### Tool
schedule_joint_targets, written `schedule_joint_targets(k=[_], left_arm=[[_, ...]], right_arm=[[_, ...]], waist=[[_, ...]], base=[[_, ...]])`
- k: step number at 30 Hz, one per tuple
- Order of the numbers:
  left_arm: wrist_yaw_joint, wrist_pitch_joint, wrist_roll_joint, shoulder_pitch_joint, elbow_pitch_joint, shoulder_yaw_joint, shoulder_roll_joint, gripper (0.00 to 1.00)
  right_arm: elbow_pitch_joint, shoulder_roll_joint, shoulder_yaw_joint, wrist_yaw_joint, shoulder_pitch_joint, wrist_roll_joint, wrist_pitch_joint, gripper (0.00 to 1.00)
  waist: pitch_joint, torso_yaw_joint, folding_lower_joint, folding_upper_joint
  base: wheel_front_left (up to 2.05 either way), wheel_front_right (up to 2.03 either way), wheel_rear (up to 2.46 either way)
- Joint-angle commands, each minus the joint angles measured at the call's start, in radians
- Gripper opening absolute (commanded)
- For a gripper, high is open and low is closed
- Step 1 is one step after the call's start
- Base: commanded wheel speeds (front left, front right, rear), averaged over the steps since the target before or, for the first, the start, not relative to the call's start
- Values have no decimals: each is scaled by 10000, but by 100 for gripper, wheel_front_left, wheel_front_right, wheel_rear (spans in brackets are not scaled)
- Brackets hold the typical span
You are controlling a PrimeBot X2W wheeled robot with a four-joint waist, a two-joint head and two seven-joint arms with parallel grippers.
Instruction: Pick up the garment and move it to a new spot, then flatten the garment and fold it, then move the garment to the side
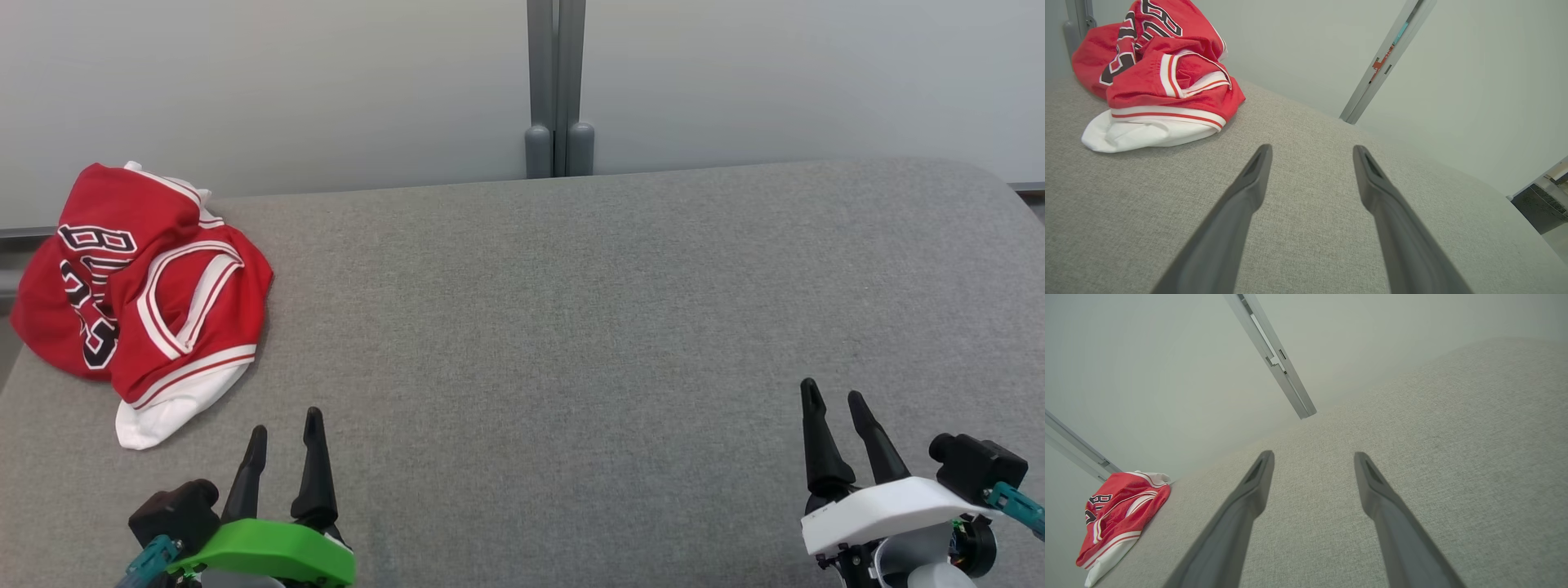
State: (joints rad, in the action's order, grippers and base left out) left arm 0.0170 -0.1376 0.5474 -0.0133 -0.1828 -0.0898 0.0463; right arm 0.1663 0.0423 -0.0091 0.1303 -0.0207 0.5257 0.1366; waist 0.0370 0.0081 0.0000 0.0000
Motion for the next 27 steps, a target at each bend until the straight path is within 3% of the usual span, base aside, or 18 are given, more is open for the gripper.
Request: schedule_joint_targets(k=[1, 27], left_arm=[[-37, -106, -341, -80, 77, -27, 90, 100], [-317, -709, -2531, -317, -307, -174, 92, 100]], right_arm=[[-94, 62, 45, 4, -62, -354, 121, 100], [19, 84, 261, 4, -174, -3168, 730, 100]], waist=[[6, 4, 0, 0], [174, 56, 0, 0]], base=[[0, 0, 0], [0, 0, 0]])
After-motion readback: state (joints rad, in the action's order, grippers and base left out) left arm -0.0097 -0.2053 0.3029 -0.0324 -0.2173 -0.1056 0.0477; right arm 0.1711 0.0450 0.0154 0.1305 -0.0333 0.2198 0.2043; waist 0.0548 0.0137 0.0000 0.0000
